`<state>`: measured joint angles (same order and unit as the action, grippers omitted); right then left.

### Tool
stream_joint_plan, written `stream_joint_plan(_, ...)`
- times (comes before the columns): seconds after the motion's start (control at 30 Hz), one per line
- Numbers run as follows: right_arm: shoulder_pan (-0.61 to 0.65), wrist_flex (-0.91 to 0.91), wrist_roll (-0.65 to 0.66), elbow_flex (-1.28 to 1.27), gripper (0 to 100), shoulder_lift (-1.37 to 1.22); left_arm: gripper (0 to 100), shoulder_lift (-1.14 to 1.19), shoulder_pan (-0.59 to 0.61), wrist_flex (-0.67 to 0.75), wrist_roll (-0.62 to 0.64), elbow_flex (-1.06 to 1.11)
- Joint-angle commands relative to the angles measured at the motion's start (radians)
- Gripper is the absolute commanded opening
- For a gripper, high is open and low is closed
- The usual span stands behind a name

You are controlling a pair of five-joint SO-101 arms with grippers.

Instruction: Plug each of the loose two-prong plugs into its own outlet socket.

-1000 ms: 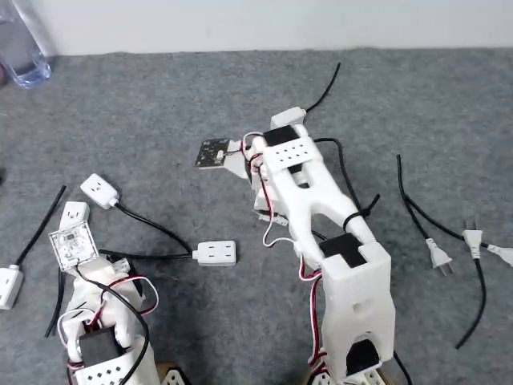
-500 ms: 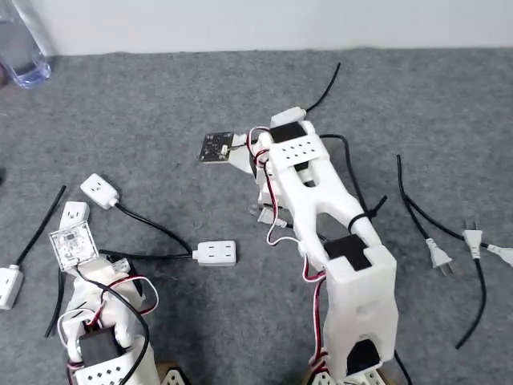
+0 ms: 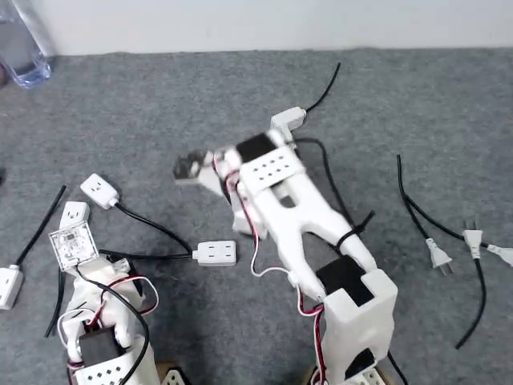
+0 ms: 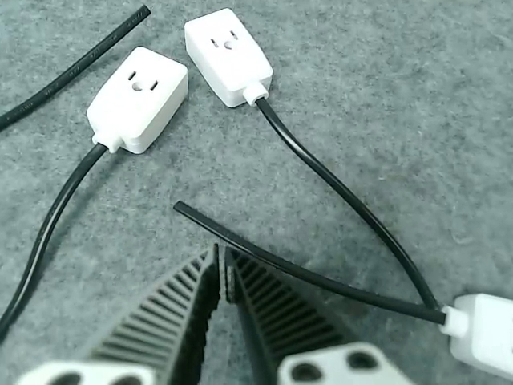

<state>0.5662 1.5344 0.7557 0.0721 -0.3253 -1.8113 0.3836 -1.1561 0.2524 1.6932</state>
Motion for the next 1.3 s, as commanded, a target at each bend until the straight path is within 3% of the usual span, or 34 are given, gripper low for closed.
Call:
stream_joint_plan(0.0, 0.018, -0.131, -0.014, -0.161, 18.6, 0.053, 1, -0.012, -0.003, -0.002, -0.006, -0.012)
stream_joint_plan(0.3, -0.053, -0.314, 0.020, -0.258, 18.6, 0.053, 1, -0.012, -0.003, -0.002, -0.006, -0.012)
stream_joint_plan(0.67, -0.035, -0.150, 0.052, -0.006, 18.6, 0.051, 1, -0.012, -0.006, -0.002, -0.006, -0.012)
stream_joint_plan(1.0, -0.042, -0.185, 0.052, -0.003, 18.6, 0.042, 1, -0.012, -0.005, -0.002, -0.006, -0.012)
stream_joint_plan(1.27, -0.016, -0.079, 0.046, 0.002, 18.6, 0.091, 1, -0.012, -0.006, -0.002, -0.006, -0.012)
